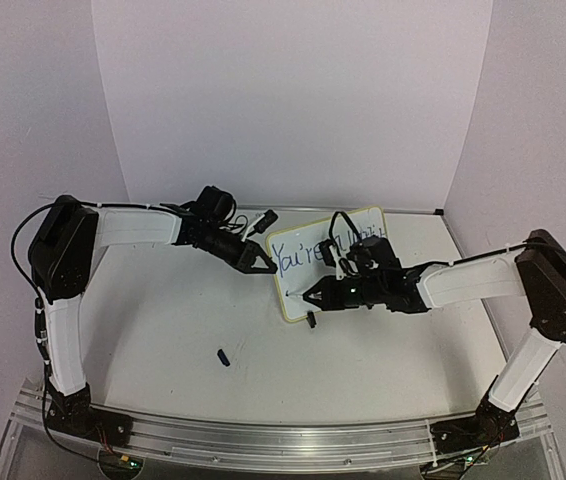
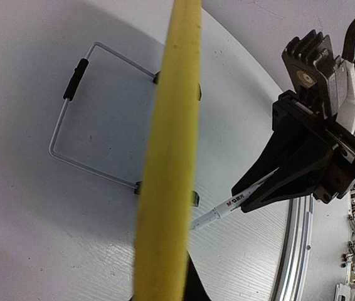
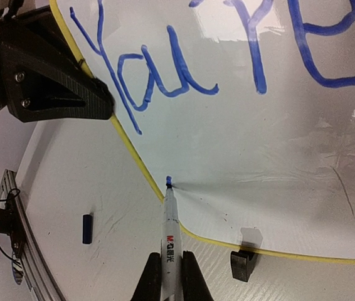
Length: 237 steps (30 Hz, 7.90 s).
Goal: Write a sentence on the whiteboard
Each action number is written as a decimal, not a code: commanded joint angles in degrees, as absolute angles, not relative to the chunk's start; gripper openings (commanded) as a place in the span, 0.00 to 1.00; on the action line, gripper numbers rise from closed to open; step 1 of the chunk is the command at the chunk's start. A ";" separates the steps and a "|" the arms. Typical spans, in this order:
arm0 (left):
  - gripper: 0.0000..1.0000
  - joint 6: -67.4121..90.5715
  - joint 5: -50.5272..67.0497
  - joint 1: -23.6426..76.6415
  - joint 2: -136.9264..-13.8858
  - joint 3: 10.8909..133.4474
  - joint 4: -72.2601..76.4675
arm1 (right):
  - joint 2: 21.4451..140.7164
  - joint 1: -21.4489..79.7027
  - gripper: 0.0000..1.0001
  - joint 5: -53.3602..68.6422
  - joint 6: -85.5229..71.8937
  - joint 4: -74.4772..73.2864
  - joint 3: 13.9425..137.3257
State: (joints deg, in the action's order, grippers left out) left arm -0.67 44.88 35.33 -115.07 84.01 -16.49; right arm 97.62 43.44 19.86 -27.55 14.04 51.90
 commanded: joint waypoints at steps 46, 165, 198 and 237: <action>0.00 -2.90 43.91 37.88 -115.37 84.51 -21.09 | 92.64 43.42 0.00 13.59 -31.72 20.57 48.79; 0.00 -3.26 43.42 38.58 -115.66 84.64 -21.52 | 91.93 41.29 0.00 15.56 -30.55 19.69 48.63; 0.00 -3.30 43.42 38.67 -115.78 84.64 -21.52 | 90.37 41.18 0.00 11.26 -30.93 16.92 46.52; 0.00 -3.39 43.33 38.81 -115.58 84.73 -21.68 | 88.04 40.87 0.00 8.71 -29.28 13.34 49.15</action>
